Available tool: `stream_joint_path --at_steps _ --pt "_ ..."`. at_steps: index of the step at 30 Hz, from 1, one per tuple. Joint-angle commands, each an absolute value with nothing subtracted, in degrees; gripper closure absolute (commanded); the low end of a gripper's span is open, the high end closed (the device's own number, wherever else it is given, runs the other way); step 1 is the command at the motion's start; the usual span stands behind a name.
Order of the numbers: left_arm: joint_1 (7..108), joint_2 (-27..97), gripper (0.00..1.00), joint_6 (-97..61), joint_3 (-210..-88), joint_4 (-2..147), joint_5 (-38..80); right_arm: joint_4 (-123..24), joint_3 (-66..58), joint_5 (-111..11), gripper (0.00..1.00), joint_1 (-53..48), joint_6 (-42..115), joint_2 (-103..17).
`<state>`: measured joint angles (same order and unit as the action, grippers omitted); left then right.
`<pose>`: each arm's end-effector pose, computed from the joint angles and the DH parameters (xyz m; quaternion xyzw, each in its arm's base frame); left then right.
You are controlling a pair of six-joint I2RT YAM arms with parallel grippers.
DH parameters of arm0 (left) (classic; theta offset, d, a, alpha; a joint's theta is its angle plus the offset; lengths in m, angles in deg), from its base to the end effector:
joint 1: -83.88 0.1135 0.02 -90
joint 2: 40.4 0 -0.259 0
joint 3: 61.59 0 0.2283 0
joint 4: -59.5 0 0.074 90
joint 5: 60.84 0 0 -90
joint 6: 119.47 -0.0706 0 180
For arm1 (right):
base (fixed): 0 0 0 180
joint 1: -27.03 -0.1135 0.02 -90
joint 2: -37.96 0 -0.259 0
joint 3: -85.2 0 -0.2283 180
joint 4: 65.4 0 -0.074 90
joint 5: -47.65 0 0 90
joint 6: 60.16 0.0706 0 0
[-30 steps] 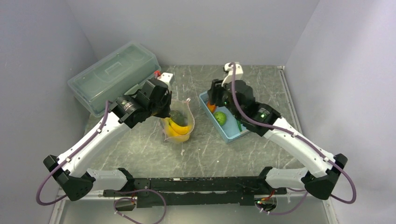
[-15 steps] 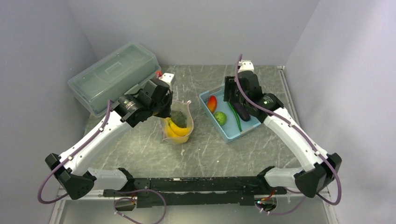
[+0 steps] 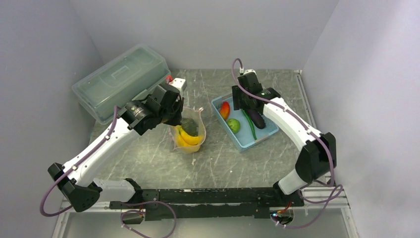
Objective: Place the food in the zip-top bag and seal the zipper
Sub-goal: Pick up the fake vegetable from the bin.
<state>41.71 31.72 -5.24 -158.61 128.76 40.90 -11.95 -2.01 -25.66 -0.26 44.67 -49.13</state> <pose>0.1948 -0.1571 0.3560 0.1038 0.9119 -0.1324 0.3744 0.3019 0.1329 0.2900 -0.0482 0.9231 0.0018 0.3814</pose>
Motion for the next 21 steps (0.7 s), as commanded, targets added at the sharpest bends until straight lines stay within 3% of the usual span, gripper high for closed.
stream_joint_path --at_steps 1,15,21 --pt "41.97 30.48 1.00 -6.44 -161.00 128.23 39.41 -13.43 0.87 -26.30 0.30 0.78 43.27 -53.07" --pt "41.99 28.60 1.00 -6.84 -159.80 128.52 37.68 -13.95 8.75 -20.62 0.31 4.12 38.42 -68.09" --pt "42.00 28.71 1.00 -7.30 -159.81 128.70 37.52 -15.11 9.52 -19.05 0.37 4.92 37.24 -72.68"
